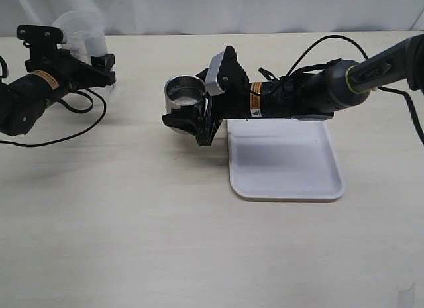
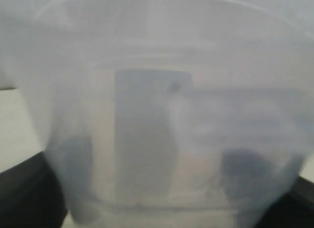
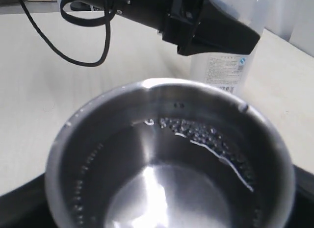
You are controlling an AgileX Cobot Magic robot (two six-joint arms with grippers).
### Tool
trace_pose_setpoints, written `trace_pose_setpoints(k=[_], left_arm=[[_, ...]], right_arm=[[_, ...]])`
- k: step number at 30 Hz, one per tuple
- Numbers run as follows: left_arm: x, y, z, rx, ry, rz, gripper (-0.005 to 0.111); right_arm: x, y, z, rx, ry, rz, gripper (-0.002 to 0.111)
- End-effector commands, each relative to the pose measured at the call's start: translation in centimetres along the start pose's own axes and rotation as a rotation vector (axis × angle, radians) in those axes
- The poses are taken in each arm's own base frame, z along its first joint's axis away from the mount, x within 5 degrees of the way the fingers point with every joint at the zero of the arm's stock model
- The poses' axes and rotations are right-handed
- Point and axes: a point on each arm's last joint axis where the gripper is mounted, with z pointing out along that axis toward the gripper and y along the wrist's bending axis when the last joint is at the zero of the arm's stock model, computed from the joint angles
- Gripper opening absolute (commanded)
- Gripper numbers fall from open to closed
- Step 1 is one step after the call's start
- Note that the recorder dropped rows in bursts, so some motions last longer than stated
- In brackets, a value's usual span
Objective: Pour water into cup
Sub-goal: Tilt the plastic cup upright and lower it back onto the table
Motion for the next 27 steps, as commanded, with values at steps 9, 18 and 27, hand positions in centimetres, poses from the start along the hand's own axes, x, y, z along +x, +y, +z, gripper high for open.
trace_pose_setpoints(k=[9,18,27], left_arm=[[0.3,0.0,0.0,-0.014,0.035,-0.039,0.088],[-0.9,0.1,-0.6,-0.030,0.084,-0.024,0.105],[-2.3,-1.0,-4.2,0.011,0.047,0.040,0.105]], right_arm=[[-1.0,-0.2,-0.3,-0.001,-0.047,-0.009,0.004],[-1.0,-0.2,-0.3,-0.001,-0.047,-0.009,0.004],[-1.0,-0.2,-0.3,-0.001,-0.047,-0.009,0.004]])
